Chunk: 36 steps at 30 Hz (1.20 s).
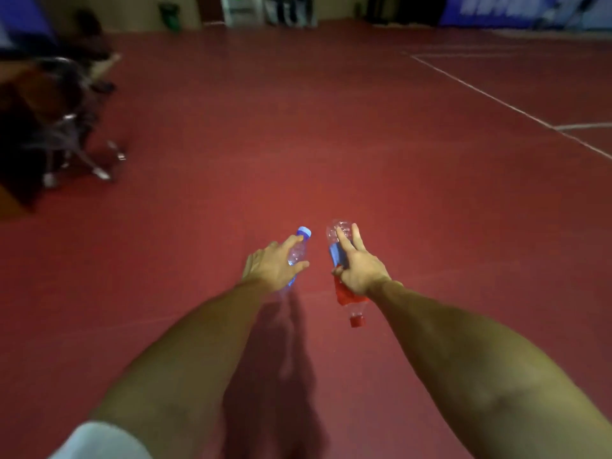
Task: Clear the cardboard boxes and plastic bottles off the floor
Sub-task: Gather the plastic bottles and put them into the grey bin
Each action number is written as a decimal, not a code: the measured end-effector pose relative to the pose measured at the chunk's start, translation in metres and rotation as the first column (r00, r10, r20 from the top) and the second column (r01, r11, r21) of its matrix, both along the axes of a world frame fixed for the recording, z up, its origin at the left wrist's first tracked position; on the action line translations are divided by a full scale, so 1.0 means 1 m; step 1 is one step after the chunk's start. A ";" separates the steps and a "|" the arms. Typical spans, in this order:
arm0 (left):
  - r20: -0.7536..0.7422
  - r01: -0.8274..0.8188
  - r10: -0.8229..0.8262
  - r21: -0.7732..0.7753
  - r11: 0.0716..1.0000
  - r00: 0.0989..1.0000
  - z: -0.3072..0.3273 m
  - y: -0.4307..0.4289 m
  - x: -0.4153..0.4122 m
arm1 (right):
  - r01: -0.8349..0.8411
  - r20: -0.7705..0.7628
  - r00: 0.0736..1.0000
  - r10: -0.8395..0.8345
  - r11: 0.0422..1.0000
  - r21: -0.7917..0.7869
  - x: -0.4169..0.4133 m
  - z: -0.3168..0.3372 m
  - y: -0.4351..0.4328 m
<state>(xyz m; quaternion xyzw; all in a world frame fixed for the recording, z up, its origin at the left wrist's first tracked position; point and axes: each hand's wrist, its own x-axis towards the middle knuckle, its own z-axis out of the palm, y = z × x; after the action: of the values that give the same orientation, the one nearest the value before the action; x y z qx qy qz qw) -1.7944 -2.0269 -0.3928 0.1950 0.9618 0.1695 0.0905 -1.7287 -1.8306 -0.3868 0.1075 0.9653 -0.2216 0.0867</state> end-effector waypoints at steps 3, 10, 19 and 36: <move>-0.008 -0.149 0.149 -0.022 0.989 0.989 0.004 -0.115 -0.030 | -0.149 -0.008 0.989 0.150 0.989 0.014 -0.055 0.009 -0.106; -0.041 -0.479 0.478 -0.042 0.877 0.878 0.016 -0.356 -0.053 | -0.478 -0.044 0.877 0.479 0.878 0.026 -0.144 0.023 -0.336; 0.056 -0.825 0.824 0.015 0.565 0.565 0.004 -0.582 -0.031 | -0.768 -0.019 0.639 0.769 0.640 0.027 -0.214 0.016 -0.585; 0.057 -0.993 0.994 -0.079 0.093 0.088 0.004 -0.906 -0.095 | -0.988 0.040 0.149 0.988 0.147 0.035 -0.361 0.009 -1.005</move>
<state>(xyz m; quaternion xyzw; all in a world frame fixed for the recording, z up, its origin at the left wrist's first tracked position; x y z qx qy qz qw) -1.8890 -2.9331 -0.3891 -0.5130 0.8381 0.1857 0.0005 -2.0898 -2.8358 -0.3773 -0.5452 0.8068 -0.0853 0.2111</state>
